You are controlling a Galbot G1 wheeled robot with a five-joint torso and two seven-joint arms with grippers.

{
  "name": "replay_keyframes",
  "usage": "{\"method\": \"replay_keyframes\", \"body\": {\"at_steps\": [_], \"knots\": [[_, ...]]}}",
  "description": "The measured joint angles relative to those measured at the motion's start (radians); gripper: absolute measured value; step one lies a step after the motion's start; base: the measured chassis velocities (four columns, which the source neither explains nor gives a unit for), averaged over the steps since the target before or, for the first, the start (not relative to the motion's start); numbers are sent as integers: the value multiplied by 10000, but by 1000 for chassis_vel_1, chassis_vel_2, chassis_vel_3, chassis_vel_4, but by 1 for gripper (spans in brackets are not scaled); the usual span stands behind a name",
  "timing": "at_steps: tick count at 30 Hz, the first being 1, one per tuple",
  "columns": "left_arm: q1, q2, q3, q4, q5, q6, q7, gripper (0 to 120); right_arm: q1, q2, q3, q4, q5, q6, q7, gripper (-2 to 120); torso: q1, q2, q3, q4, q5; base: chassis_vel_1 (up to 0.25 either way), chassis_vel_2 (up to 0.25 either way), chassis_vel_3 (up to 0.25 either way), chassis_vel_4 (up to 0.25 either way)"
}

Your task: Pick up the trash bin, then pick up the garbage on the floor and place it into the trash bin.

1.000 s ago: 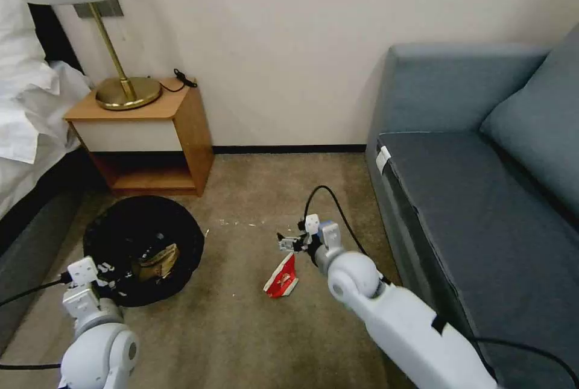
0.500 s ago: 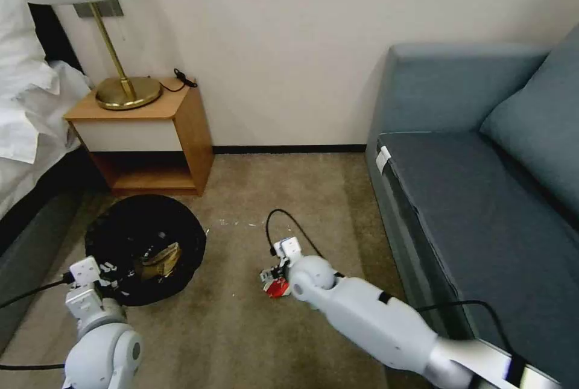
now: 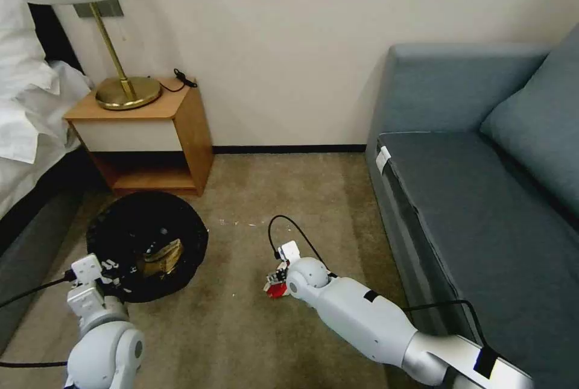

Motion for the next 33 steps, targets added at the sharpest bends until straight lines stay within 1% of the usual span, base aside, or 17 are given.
{"method": "replay_keyframes", "body": {"at_steps": [1,2,4,7,10,11,15,17,19,21,22,24,26,29,30,31,33], "knots": [[12,-15,5,4,21,0,0,2,-37,35,91,-101,-174,4,-140,82,0,0,0,0,-1,0,0,0,0],[12,-15,5,4,21,0,0,2,-37,35,91,-101,-174,4,-140,82,0,0,0,0,-1,0,0,0,0],[74,-22,6,5,49,0,0,2,-87,84,203,-231,-408,69,-311,72,0,0,0,0,-1,0,0,0,0],[101,-17,-8,4,51,-1,-1,2,-110,84,231,-233,-450,85,-369,67,0,0,0,1,-1,0,0,0,0],[151,42,-82,-21,39,-16,-17,2,-231,32,274,-4,-395,168,-537,48,0,-1,0,0,0,0,0,0,0],[151,42,-82,-21,39,-16,-17,2,-231,32,274,-4,-395,168,-537,48,0,-1,0,0,0,0,0,0,0],[191,46,-87,-23,37,-31,-34,2,-328,56,294,74,-500,343,-682,36,0,0,0,1,-1,0,0,0,0],[215,46,-87,-23,37,-38,-43,2,-397,0,309,195,-721,409,-987,23,1,0,0,1,-1,0,0,0,0],[216,48,-87,-23,37,-37,-43,2,-406,-15,311,219,-739,420,-1041,22,0,0,0,1,-1,0,0,0,0],[209,84,-89,-23,34,-39,-49,2,-471,-106,395,436,-761,485,-1314,10,0,0,0,1,-1,0,0,0,0],[209,84,-89,-23,34,-39,-49,2,-471,-106,395,436,-761,485,-1314,10,0,0,0,1,-1,0,0,0,0],[195,134,-101,-19,4,-39,-52,2,-525,-197,492,684,-830,547,-1468,1,1,0,0,1,0,0,0,0,0],[192,145,-101,-15,-3,-39,-52,2,-533,-242,527,789,-874,590,-1500,0,0,0,0,1,0,0,0,0,0],[152,165,-81,35,-36,-39,-53,2,-547,-492,691,1487,-929,1827,-1990,0,0,0,0,1,0,0,0,0,0],[152,165,-81,35,-36,-39,-53,2,-547,-492,691,1487,-929,1827,-1990,0,0,0,0,1,0,0,0,0,0],[98,176,-68,109,-49,-40,-53,2,-536,-555,825,1860,-735,2704,-2335,0,0,0,0,0,-1,0,0,0,0],[39,192,-47,178,-60,-39,-53,2,-463,-523,932,2288,-433,3611,-2565,0,0,0,0,0,-1,0,0,0,0]]}}
